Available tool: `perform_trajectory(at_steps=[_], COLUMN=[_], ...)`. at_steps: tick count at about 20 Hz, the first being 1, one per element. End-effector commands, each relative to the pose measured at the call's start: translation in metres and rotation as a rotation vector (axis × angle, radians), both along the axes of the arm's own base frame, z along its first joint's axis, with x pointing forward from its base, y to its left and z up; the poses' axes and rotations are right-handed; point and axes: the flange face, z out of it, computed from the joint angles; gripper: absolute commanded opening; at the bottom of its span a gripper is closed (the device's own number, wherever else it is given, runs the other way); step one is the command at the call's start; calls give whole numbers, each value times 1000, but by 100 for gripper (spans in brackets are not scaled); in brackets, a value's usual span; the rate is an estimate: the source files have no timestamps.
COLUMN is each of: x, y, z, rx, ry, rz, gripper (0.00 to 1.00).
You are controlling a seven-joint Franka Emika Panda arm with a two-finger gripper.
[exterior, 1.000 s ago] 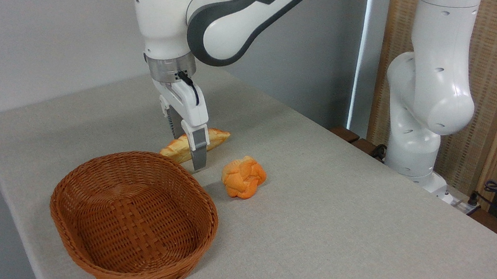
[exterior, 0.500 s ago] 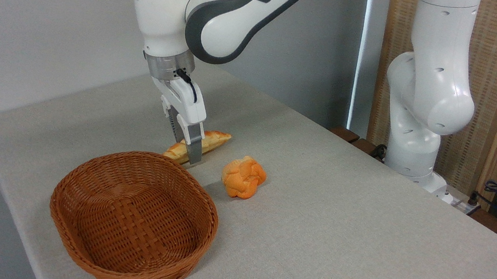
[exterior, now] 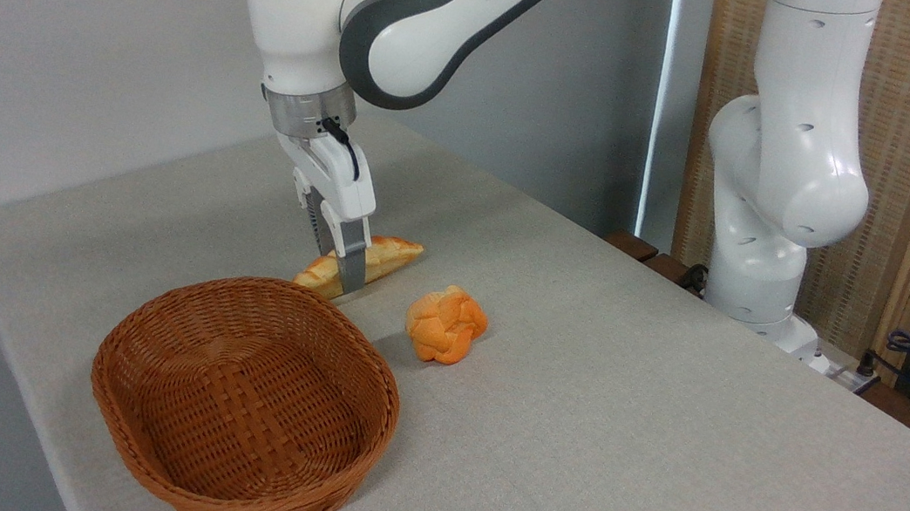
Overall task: Put bread into the basket
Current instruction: 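Close the gripper on the golden roll and lift it off the table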
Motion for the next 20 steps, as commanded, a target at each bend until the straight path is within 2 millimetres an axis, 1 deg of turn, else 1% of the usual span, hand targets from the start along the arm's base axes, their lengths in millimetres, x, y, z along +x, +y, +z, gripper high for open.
perform_trajectory(at_steps=[1,4,7,10,13,15,17,19,20], x=[-6,-11,-21,-24,-11,8,24,42,53], y=[2,4,-2,1,12,41,64,90,101], z=[16,21,30,56,90,109,125,135,134], rx=[-18,-9,-6,-24,-58,-82,-104,-129,-138], ry=[-11,12,19,-11,-72,-112,-152,-186,-209], rz=[14,10,-7,-8,21,75,120,176,190], gripper=[12,12,12,14,15,19,20,20,20])
